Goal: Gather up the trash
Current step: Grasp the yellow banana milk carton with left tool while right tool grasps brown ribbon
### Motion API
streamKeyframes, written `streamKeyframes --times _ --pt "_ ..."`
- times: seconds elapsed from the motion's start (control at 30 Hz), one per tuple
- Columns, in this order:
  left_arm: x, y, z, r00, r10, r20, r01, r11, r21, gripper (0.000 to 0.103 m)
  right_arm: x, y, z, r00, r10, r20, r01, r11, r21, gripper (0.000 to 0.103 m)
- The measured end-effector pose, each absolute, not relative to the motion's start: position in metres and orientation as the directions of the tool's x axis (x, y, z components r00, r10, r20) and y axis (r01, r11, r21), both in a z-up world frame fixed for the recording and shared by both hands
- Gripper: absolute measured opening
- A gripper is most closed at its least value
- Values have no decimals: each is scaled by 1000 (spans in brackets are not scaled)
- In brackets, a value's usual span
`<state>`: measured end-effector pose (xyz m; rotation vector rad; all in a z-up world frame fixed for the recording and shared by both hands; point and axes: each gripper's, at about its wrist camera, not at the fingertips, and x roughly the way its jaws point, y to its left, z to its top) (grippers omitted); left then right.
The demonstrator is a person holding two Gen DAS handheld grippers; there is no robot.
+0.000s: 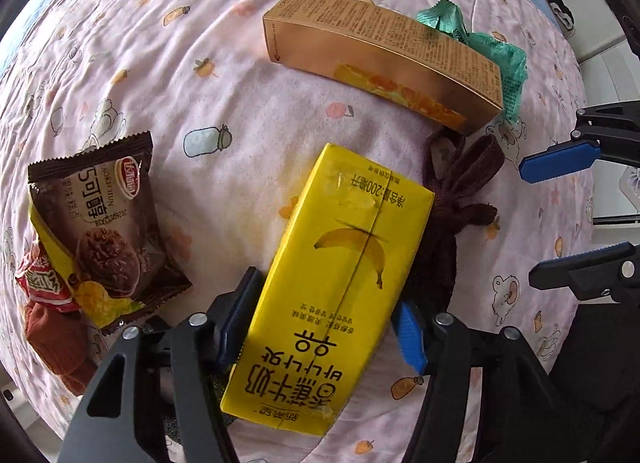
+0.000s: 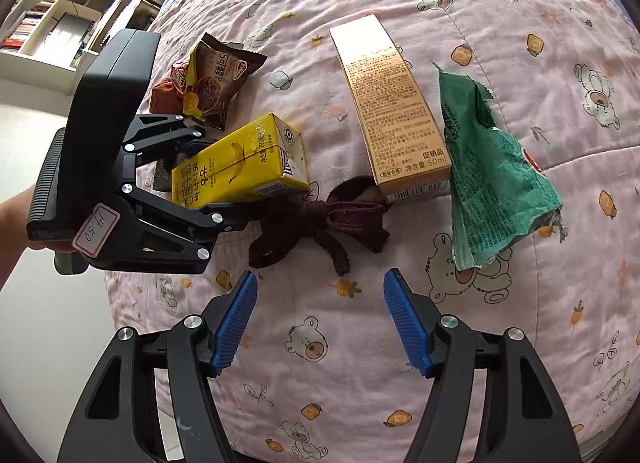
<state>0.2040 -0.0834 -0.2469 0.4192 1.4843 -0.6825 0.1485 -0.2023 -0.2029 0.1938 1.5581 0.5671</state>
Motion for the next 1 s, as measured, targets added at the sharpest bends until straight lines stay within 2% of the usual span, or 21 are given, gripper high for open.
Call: streamKeyframes --times 0.3,0.53,0.67,0.7,0.8,1.0 --pt "214 -40 -223 -36 -340 -940 418 849 -324 58 172 -181 -219 -116 448 -886 -213 860 463 67" --pt "198 -15 -206 -7 -417 -909 283 871 -402 58 181 -164 -235 -127 414 -901 -160 888 431 69" --pt "188 -5 -208 3 -444 -896 205 877 -434 58 182 -155 -237 -111 344 -933 -182 915 359 53" --pt "185 -4 -208 6 -447 -895 190 879 -438 58 182 -155 -236 -109 349 -931 -181 914 364 45" --pt "177 -5 -207 17 -461 -887 147 879 -454 58 180 -158 -231 -102 375 -921 -181 904 388 34" --pt "158 -7 -196 46 -493 -869 66 869 -490 58 157 -173 -213 -86 413 -907 -174 890 422 31"
